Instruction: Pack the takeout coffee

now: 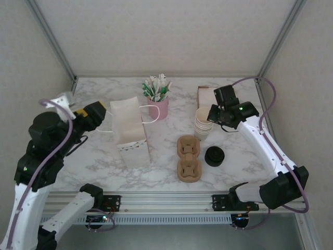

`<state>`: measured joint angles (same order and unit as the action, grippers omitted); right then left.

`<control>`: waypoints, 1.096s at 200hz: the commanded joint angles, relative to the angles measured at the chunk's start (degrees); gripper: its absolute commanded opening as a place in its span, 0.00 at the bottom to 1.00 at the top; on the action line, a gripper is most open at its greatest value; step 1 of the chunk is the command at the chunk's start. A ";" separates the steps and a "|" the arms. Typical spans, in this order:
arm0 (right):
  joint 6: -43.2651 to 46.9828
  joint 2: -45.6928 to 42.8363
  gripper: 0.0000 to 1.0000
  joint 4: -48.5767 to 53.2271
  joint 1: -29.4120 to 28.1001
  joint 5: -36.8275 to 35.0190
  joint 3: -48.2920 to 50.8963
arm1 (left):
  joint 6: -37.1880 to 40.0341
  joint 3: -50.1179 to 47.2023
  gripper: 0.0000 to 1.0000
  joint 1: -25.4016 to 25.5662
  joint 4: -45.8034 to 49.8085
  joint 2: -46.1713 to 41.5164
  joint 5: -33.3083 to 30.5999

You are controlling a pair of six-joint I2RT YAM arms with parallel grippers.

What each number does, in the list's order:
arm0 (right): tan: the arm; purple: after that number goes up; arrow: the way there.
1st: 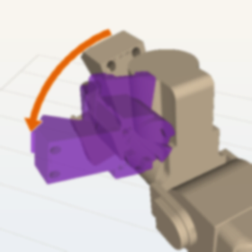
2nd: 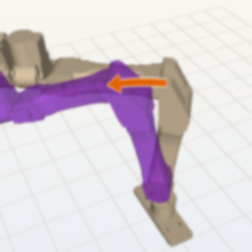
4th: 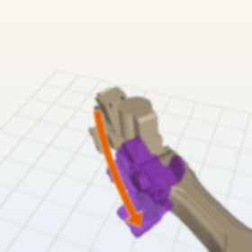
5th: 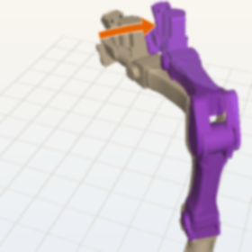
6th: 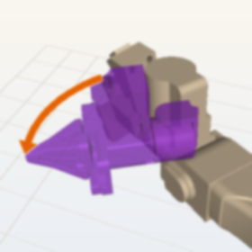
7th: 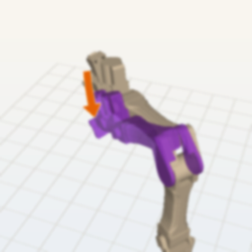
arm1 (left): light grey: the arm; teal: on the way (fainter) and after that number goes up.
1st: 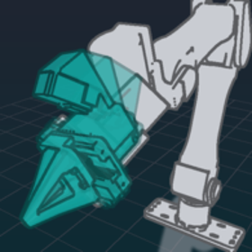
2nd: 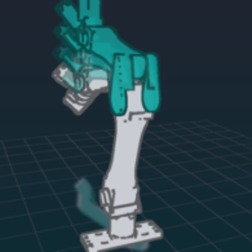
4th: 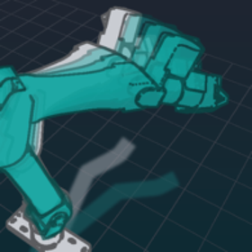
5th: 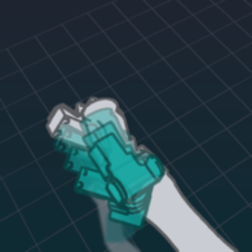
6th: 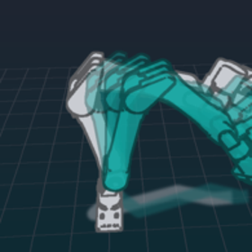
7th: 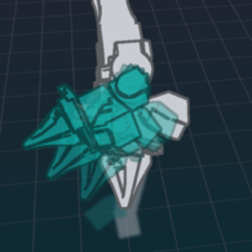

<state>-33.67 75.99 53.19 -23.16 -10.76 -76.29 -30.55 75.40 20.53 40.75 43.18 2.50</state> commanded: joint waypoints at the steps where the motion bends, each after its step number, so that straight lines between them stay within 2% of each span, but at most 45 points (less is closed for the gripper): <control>1: 0.76 -0.64 0.00 1.61 -0.49 -1.12 -2.47 | 1.27 0.87 0.74 0.42 -2.83 1.72 11.91; 36: 2.52 -2.08 0.00 3.57 -0.49 -1.85 -6.54 | 1.37 -0.86 0.74 0.58 -4.35 2.51 13.21; 83: 3.35 -4.58 0.00 6.39 -0.82 0.25 -13.88 | 0.76 -2.61 0.78 0.63 -4.93 -0.09 4.93; 107: 3.36 -7.15 0.00 8.36 -2.54 0.92 -18.59 | 0.23 -4.48 0.79 0.65 -5.90 -4.20 -2.98; 143: 2.49 -10.85 0.00 6.97 -8.61 5.05 -20.05 | -4.44 -8.69 0.80 0.64 -4.09 -12.77 -24.98; 162: 1.65 -10.48 0.00 7.98 -13.41 4.44 -18.86 | -8.13 -11.68 0.80 0.65 -2.66 -17.68 -34.19; 185: -0.48 -9.44 0.00 8.15 -19.27 3.08 -14.01 | -10.96 -14.98 0.79 0.65 -0.84 -21.77 -39.15; 219: -3.90 -8.71 0.00 0.35 -29.77 3.38 -4.05 | -12.49 -16.16 0.79 0.60 4.16 -21.51 -43.00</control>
<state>-33.93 66.19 58.43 -47.29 -7.57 -86.08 -39.99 60.05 20.71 40.14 20.75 -33.58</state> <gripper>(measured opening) 0.050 0.794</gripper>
